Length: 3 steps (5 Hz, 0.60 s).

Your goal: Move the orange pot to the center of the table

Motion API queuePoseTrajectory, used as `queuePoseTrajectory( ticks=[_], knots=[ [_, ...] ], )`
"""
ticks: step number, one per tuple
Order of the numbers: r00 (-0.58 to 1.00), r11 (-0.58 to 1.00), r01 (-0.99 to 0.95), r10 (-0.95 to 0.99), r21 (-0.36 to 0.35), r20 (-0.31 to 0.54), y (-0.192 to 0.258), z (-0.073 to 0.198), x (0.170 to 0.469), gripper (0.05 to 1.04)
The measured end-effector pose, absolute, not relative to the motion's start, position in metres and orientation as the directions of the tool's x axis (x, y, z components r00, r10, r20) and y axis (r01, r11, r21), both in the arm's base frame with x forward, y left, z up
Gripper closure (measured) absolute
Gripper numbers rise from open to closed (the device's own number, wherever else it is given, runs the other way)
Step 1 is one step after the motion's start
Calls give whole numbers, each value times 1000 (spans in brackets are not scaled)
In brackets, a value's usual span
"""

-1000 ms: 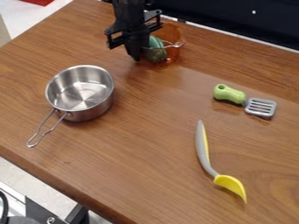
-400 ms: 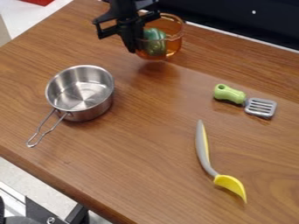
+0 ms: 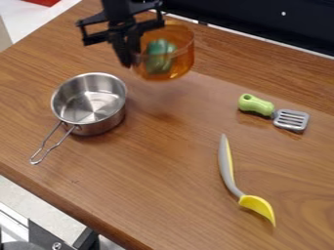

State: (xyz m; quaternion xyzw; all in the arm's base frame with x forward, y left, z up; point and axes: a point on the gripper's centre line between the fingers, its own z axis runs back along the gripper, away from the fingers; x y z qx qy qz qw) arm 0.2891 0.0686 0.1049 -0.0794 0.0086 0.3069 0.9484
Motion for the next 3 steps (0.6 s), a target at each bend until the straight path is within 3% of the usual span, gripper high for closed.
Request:
queuePoseTrajectory(
  ticks=[1, 3],
  knots=[
    [894, 886, -448, 439, -122, -91, 52, 99, 255, 1021],
    [964, 965, -252, 245, -68, -104, 31, 81, 218, 1021]
  ],
)
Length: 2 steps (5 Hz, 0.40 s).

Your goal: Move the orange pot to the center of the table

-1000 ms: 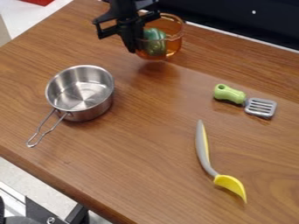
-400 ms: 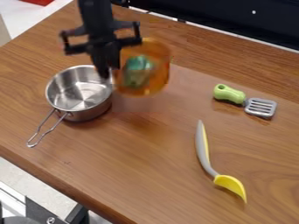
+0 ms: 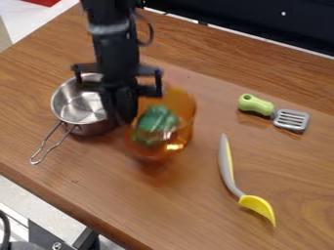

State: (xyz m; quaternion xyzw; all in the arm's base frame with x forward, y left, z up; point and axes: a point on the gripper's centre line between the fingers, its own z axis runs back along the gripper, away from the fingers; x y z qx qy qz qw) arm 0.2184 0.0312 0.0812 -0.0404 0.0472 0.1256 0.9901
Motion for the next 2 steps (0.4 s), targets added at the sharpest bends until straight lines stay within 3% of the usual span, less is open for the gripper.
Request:
queuePoseTrajectory(
  ticks=[2],
  knots=[
    [974, 975, -221, 220, -14, -52, 28, 63, 214, 1021]
  ],
)
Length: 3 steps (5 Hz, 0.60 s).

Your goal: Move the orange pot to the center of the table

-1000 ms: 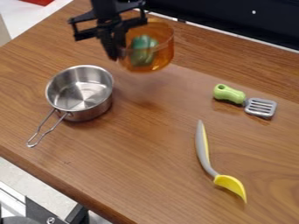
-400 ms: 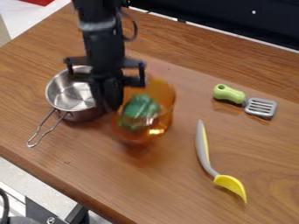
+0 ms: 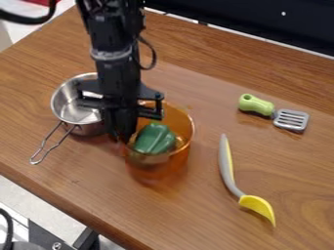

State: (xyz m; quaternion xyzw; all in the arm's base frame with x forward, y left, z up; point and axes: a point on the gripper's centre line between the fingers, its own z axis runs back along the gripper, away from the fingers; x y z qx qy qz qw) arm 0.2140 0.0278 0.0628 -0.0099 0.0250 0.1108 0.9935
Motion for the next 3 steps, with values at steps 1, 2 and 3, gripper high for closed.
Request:
queuePoseTrajectory(
  ticks=[1, 2, 3],
  knots=[
    [975, 975, -222, 222, -6, -31, 28, 58, 214, 1001],
    [972, 973, -232, 232, -11, -21, 27, 60, 215, 857],
    [969, 969, -245, 245, 2, -11, 30, 62, 215, 621]
  ],
)
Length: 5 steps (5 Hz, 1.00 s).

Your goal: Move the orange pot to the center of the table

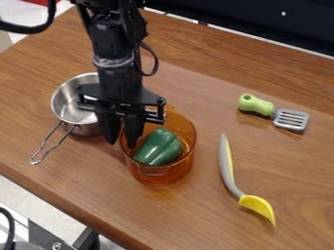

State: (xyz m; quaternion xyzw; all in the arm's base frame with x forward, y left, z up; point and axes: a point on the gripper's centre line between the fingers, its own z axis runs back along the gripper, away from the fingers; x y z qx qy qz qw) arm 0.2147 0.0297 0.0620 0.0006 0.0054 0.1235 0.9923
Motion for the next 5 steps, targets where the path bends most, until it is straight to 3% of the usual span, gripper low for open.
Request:
queuePoseTrajectory(
  ticks=[2, 3, 5],
  knots=[
    [970, 970, -244, 244, -8, -19, 33, 77, 215, 105],
    [961, 959, -276, 274, -65, -28, 42, 96, 223, 85],
    [919, 918, -386, 391, -95, 46, 65, 111, 249, 85]
  ],
)
